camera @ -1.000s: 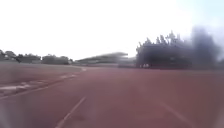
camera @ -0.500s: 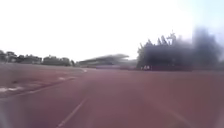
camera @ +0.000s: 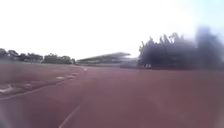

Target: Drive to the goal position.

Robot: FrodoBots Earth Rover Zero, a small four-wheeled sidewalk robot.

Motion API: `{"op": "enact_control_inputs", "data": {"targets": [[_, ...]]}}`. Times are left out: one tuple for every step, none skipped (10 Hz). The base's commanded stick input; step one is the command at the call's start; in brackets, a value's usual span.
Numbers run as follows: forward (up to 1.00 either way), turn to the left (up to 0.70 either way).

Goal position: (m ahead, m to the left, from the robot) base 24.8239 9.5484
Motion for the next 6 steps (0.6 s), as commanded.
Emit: {"op": "enact_control_inputs", "data": {"targets": [[0.70, -0.23], [0.70, 0.00], [0.70, 0.00], [0.70, 0.00], [0.70, 0.00], [0.70, 0.00]]}}
